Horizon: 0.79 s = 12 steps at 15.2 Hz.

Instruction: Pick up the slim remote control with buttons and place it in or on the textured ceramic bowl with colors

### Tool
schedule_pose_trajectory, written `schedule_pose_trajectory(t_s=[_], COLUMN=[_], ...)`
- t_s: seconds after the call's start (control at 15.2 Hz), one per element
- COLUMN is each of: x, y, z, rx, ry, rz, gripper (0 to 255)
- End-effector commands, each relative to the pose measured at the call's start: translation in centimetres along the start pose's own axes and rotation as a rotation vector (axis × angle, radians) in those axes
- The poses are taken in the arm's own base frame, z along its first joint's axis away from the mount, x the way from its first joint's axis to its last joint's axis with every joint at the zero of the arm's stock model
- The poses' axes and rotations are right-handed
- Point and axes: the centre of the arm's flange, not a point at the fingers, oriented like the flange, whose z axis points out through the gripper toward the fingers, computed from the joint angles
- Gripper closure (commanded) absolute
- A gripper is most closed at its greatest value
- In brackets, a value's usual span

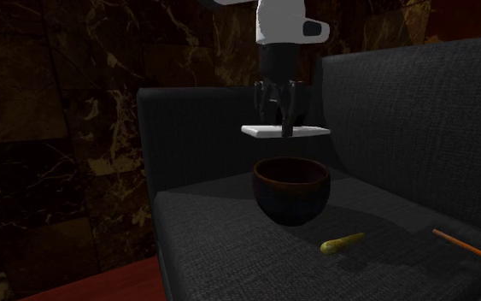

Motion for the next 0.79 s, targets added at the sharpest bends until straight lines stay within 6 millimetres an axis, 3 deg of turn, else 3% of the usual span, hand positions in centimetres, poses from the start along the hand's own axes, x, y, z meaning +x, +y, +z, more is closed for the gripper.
schedule_pose_trajectory(t_s=[0.0,0.73], x=[-0.2,-0.2], y=[1.2,1.2], z=[0.5,6.3], rx=[0.000,0.000], ry=[0.000,0.000], rz=[-0.001,-0.001], gripper=[255,255])
